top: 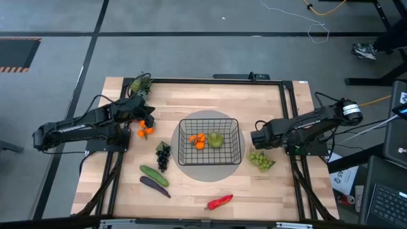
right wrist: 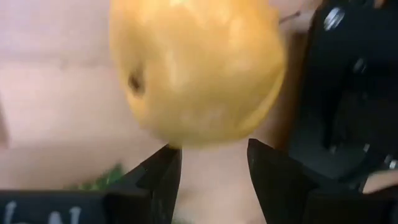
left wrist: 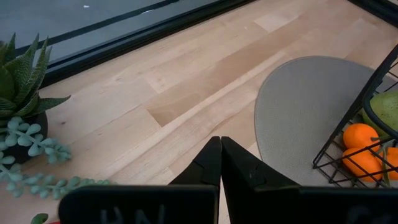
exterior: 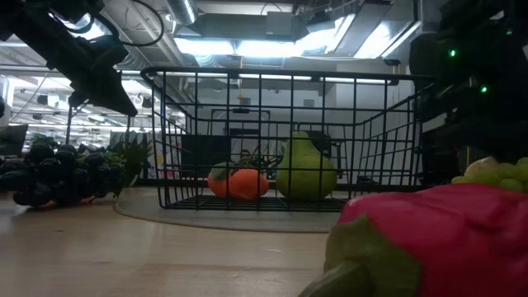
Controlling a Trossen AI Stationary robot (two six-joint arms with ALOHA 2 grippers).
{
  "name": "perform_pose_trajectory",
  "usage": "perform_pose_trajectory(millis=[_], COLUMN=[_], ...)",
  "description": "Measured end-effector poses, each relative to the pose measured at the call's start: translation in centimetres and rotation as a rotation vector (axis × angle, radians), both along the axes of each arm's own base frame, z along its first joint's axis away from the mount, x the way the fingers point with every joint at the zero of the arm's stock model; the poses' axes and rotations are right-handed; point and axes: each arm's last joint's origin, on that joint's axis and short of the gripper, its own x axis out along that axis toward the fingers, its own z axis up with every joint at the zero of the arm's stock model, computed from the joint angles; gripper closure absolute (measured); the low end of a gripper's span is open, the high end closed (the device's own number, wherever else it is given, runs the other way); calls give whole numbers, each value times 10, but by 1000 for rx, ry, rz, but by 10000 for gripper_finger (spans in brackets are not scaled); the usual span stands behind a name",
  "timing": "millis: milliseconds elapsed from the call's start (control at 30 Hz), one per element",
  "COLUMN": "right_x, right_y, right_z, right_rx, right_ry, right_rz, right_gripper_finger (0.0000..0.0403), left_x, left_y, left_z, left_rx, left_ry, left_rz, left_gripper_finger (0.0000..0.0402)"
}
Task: Build produce basket
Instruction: Put the yellow pear into the black wire basket
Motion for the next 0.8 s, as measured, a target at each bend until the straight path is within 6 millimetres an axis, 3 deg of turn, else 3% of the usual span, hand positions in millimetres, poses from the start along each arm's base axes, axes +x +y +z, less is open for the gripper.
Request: perform_pose_trajectory(millis=[233,433,800], right_x=[10,19,38], right_y=[-19,-42,-51], right_z=[-9,-4,20], right_rx=[-164,-459,-403], right_ry=[-140,-170,-210], right_rz=[4,127,336], right_gripper_finger=[219,219,219], left_x=[0,0,0], left_y=[0,0,0], left_z=[0,0,0], left_rx=[0,1,1], left_ry=[0,0,0], left_rz=[0,2,2], left_gripper_finger=[401,401,401])
